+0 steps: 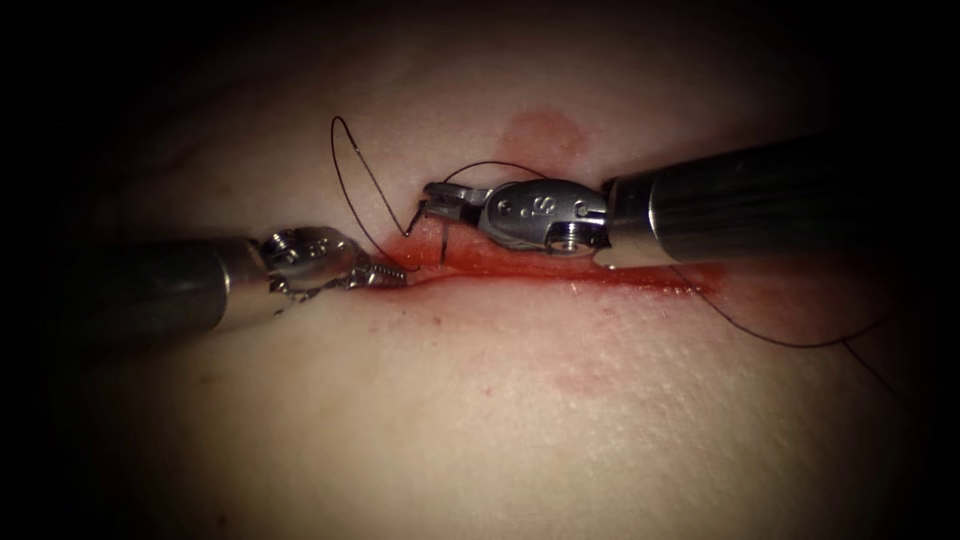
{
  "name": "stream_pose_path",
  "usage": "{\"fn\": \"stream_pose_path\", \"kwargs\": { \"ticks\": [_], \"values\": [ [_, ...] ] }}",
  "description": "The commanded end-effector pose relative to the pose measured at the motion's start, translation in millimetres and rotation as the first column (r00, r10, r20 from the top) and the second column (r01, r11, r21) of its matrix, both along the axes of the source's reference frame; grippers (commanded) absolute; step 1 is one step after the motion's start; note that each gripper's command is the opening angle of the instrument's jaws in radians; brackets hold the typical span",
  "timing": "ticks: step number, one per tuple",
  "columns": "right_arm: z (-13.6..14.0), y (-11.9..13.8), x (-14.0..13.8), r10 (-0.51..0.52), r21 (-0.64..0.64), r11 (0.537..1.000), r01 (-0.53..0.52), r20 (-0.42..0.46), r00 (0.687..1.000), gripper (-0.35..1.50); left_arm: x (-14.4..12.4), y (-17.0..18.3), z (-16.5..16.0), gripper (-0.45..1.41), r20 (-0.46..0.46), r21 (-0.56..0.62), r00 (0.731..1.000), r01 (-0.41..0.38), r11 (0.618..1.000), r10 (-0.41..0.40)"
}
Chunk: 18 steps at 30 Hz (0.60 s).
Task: Wound Closure
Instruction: Use the left gripper to open the tissue.
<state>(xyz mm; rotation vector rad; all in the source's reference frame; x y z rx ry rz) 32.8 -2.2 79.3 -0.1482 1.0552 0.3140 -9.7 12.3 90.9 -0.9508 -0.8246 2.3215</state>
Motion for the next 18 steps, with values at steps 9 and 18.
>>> {"fn": "stream_pose_path", "kwargs": {
  "ticks": [9,18],
  "values": [
    [-1.1,-1.0,0.4,-0.013,-0.009,1.0,0.013,-0.002,1.0,-0.35,-1.0,-0.4,0.7,-0.22,0.004,0.002,1.0,0.008,1.0,-0.008],
    [-1.9,-0.7,0.0,-0.008,-0.011,1.0,0.008,-0.008,1.0,-0.35,-1.2,-0.7,0.7,-0.25,0.005,0.001,1.0,0.012,1.0,-0.012]
  ]
}}
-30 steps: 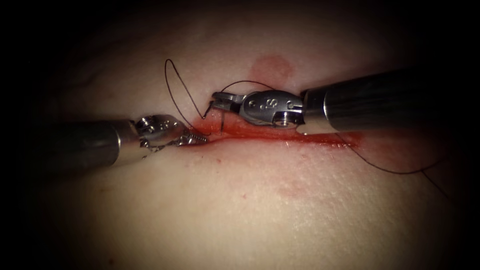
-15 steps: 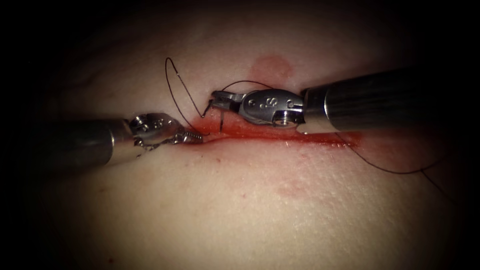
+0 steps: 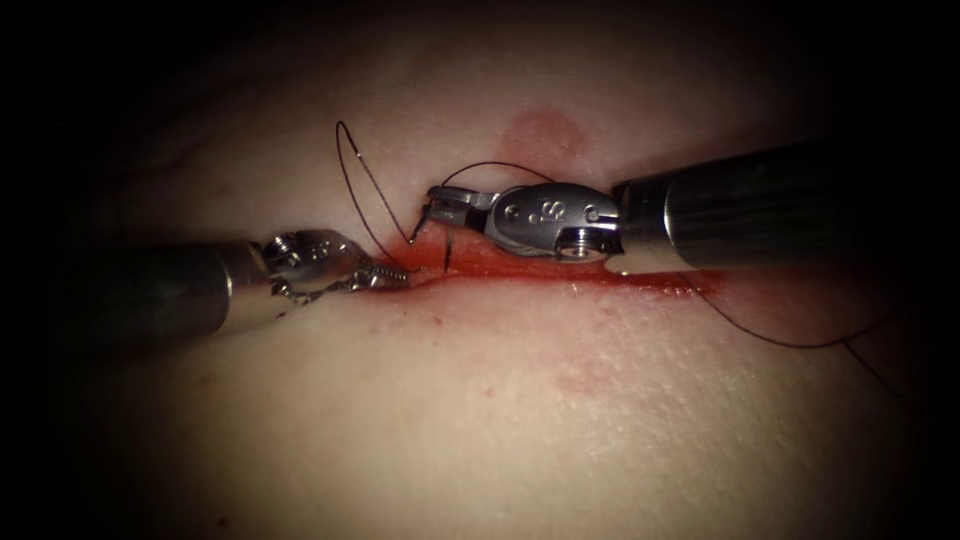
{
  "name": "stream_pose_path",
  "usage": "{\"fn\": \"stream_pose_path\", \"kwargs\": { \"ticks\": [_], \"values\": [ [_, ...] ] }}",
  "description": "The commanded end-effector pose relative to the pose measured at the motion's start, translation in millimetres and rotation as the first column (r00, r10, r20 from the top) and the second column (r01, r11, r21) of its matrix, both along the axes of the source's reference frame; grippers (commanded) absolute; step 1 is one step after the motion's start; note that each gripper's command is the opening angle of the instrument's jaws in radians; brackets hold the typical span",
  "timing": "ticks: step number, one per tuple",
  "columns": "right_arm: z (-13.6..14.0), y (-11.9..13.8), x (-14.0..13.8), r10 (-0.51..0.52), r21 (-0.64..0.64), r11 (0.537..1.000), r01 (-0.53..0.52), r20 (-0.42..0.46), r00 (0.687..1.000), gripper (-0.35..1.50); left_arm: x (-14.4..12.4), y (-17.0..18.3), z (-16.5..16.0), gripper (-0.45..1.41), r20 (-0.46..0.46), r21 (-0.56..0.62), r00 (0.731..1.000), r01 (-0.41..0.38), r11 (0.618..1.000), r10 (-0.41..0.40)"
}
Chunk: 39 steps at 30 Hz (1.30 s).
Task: Wound Closure
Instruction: Use the left gripper to open the tissue.
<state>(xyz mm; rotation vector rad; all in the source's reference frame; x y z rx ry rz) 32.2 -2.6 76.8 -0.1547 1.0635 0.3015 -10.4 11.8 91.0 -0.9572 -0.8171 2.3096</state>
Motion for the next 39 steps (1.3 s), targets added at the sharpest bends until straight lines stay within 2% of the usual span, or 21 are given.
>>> {"fn": "stream_pose_path", "kwargs": {
  "ticks": [1,8,12,24,33,35,36,37,39],
  "values": [
    [0.6,-0.3,0.6,-0.001,0.002,1.0,0.001,-0.002,1.0,-0.35,-0.5,-0.2,0.6,-0.25,0.002,0.001,1.0,-0.001,1.0,0.001],
    [0.6,-0.3,0.6,-0.001,0.002,1.0,0.001,-0.002,1.0,-0.35,-0.5,-0.2,0.6,-0.25,0.002,0.001,1.0,-0.001,1.0,0.001],
    [0.6,-0.3,0.6,-0.001,0.002,1.0,0.001,-0.002,1.0,-0.35,-0.4,0.4,2.2,-0.32,0.013,-0.01,0.999,0.043,0.999,-0.043],
    [0.6,-0.3,0.6,-0.001,0.002,1.0,0.001,-0.002,1.0,-0.35,-0.1,2.8,6.9,-0.35,-0.008,-0.028,0.998,0.062,0.998,-0.062],
    [0.6,-0.3,0.6,-0.001,0.002,1.0,0.001,-0.002,1.0,-0.35,0.2,2.6,6.0,-0.35,-0.004,-0.037,0.999,0.051,0.998,-0.052],
    [0.7,-0.5,0.6,-0.096,-0.022,0.995,0.097,0.019,0.995,-0.35,0.0,2.3,5.7,-0.35,0.002,-0.034,0.999,0.045,0.998,-0.045],
    [0.7,-0.5,0.6,-0.096,-0.022,0.995,0.097,0.019,0.995,-0.35,0.0,2.3,5.7,-0.35,0.002,-0.034,0.999,0.045,0.998,-0.045],
    [1.1,-1.2,0.6,-0.141,-0.006,0.99,0.141,0.046,0.989,-0.35,0.0,2.2,5.6,-0.35,0.003,-0.032,0.999,0.044,0.999,-0.044],
    [2.0,-3.0,0.7,-0.161,0.025,0.987,0.161,0.006,0.987,-0.35,-0.2,1.8,5.2,-0.35,0.01,-0.028,0.999,0.036,0.999,-0.036]
  ]
}}
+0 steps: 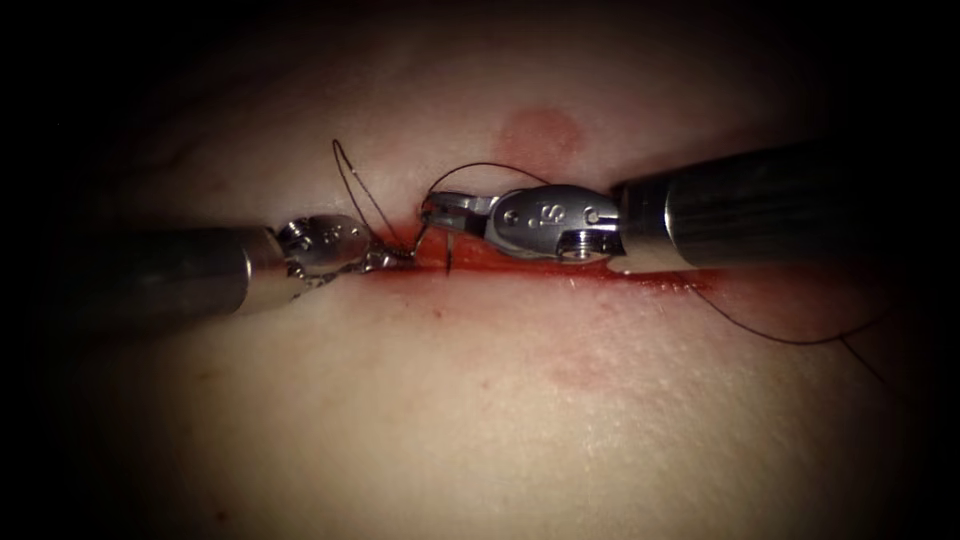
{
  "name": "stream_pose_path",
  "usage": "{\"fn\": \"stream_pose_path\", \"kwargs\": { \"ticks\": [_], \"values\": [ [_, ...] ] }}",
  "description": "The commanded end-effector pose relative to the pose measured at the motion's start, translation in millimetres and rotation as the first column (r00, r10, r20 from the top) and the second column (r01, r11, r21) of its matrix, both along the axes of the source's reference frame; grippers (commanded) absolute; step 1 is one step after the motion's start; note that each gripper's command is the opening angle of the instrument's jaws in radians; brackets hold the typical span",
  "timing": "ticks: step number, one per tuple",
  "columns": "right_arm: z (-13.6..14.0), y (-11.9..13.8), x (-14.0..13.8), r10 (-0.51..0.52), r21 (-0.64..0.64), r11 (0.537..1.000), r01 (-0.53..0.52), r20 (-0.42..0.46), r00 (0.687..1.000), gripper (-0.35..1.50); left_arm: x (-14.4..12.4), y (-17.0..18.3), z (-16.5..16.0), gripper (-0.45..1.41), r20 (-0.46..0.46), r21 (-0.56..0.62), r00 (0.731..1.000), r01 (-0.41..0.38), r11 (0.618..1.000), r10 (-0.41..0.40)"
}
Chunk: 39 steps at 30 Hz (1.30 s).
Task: Wound Closure
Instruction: Use the left gripper to open the tissue, then use the right gripper to pass the needle through the bottom half of the tissue.
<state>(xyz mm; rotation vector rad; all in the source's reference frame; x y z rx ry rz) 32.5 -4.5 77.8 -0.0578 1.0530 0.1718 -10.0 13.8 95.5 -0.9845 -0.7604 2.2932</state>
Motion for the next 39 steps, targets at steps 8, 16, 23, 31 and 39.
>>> {"fn": "stream_pose_path", "kwargs": {
  "ticks": [8,16,23,31,39],
  "values": [
    [2.7,-1.8,0.4,-0.012,-0.017,1.0,0.011,-0.018,1.0,-0.35,-0.5,-0.5,0.1,-0.35,0.02,0.018,1.0,-0.017,1.0,0.017],
    [5.5,1.0,1.6,0.038,-0.036,0.999,-0.04,-0.035,0.999,-0.35,0.8,0.0,0.6,-0.35,0.032,0.019,0.999,-0.029,0.999,0.029],
    [7.3,2.9,1.9,0.069,-0.031,0.997,-0.07,-0.047,0.997,-0.35,0.8,-0.1,0.9,-0.35,0.031,0.016,0.999,-0.029,0.999,0.028],
    [8.0,2.9,4.5,0.079,-0.035,0.996,-0.081,-0.056,0.995,-0.35,0.7,-0.2,1.0,-0.35,0.03,0.014,0.999,-0.028,1.0,0.028],
    [9.3,1.7,4.8,0.076,-0.052,0.995,-0.08,-0.064,0.995,-0.35,0.8,-0.1,0.9,-0.35,0.031,0.015,0.999,-0.029,0.999,0.029]
  ]
}}
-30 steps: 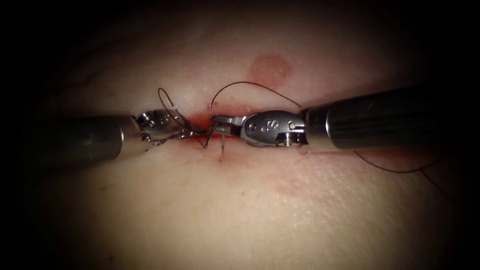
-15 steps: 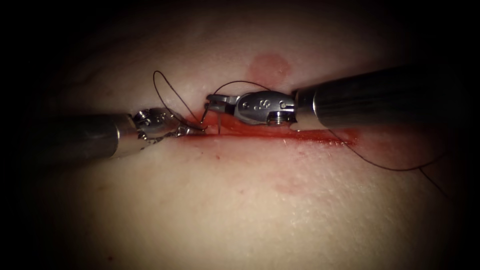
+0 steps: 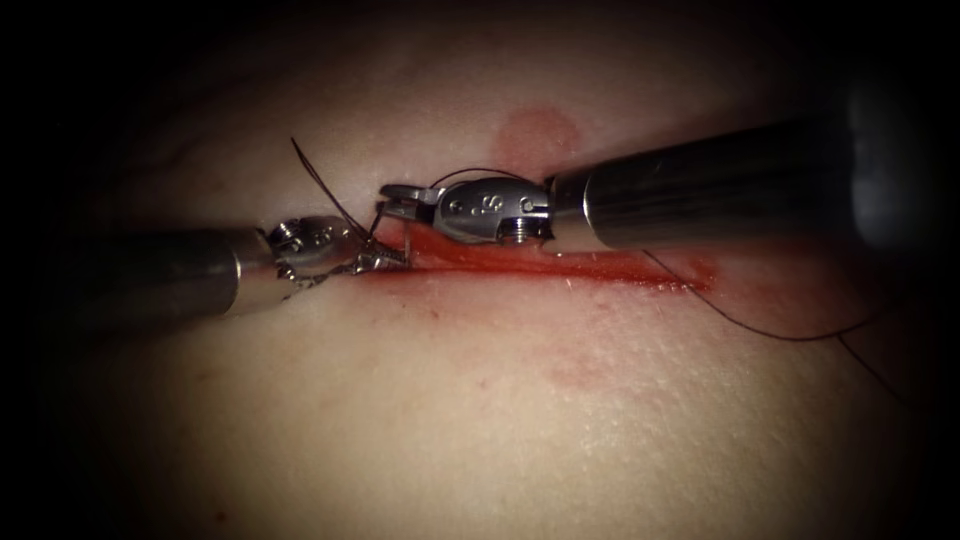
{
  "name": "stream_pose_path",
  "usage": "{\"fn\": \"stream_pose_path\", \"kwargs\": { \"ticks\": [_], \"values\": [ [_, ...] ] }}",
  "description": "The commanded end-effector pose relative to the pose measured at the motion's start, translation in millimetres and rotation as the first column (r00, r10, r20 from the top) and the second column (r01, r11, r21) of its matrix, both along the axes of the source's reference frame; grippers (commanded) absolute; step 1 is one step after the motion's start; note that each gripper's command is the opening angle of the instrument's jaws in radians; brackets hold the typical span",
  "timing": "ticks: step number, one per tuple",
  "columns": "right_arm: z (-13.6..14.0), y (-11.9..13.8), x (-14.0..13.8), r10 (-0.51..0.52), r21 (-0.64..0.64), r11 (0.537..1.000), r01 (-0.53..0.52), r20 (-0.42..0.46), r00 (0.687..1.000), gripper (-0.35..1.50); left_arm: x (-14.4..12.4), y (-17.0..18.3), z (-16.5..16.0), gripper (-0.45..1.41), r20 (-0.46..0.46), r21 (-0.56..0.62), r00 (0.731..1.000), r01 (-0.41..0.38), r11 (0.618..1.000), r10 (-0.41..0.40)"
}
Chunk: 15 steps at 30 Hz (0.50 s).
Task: Wound Closure
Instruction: Use the right gripper to pass the needle through the bottom half of the tissue.
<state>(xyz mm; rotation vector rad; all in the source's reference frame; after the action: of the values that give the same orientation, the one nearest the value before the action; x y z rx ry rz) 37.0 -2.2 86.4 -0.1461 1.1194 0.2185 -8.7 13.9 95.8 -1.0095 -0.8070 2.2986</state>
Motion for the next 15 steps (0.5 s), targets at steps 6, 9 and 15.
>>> {"fn": "stream_pose_path", "kwargs": {
  "ticks": [6,9,15],
  "values": [
    [1.0,-1.0,-1.0,0.004,-0.001,1.0,-0.004,0.013,1.0,-0.35,-0.5,-0.2,0.6,-0.35,0.001,0.001,1.0,-0.001,1.0,0.001],
    [1.7,-1.4,-0.8,-0.004,-0.016,1.0,0.004,0.019,1.0,-0.35,-0.3,-0.2,0.6,-0.35,0.002,0.001,1.0,-0.003,1.0,0.003],
    [2.4,-2.0,-1.0,-0.016,-0.024,1.0,0.016,0.028,0.999,-0.35,0.7,-0.4,0.5,-0.35,0.0,0.002,1.0,-0.016,1.0,0.016]
  ]
}}
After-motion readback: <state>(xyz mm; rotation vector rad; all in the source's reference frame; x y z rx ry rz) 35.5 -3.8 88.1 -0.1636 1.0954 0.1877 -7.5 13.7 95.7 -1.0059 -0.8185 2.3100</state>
